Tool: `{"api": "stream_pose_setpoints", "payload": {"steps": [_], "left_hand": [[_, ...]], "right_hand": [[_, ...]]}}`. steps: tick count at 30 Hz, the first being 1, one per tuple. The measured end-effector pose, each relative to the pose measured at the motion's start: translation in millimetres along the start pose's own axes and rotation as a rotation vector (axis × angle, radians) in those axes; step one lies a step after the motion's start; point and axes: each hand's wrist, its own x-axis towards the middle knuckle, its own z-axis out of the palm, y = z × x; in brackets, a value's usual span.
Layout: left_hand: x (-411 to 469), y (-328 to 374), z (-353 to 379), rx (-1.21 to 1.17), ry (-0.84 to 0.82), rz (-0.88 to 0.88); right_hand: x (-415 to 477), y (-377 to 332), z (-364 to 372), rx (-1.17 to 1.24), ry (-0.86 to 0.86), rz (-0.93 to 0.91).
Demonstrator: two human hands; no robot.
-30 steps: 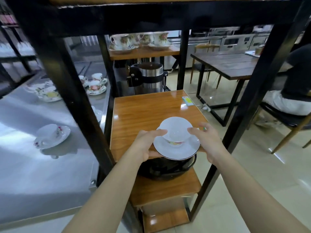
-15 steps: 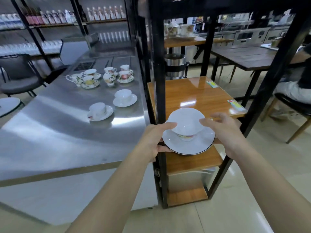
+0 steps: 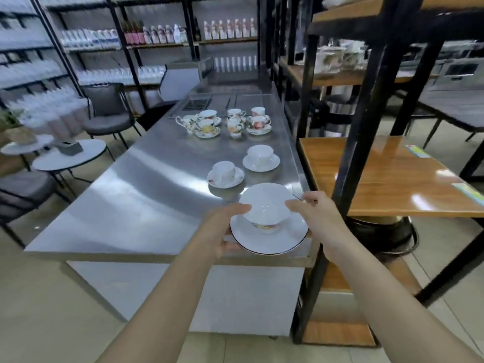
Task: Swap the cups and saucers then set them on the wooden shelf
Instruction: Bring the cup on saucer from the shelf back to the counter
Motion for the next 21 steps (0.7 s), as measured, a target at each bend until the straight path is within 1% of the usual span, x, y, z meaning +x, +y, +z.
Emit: {"api": "stream_pose_setpoints", "payload": {"steps": [7, 14, 21], "left_hand": [[93.7, 16.5, -27.8, 0.002, 0.027, -0.027], [181.6, 20.8, -33.6, 0.051, 0.011, -0.133], [235.0, 18.9, -26.2, 0.048, -0.062, -0.264]], "right_hand": [[83.7, 19.8, 52.3, 0.066, -0.006, 0.052], [155.4, 47.7, 84.2, 0.081, 0.109, 0.143], [192.5, 70.2, 94.5, 0.073, 0.217, 0.238]]}}
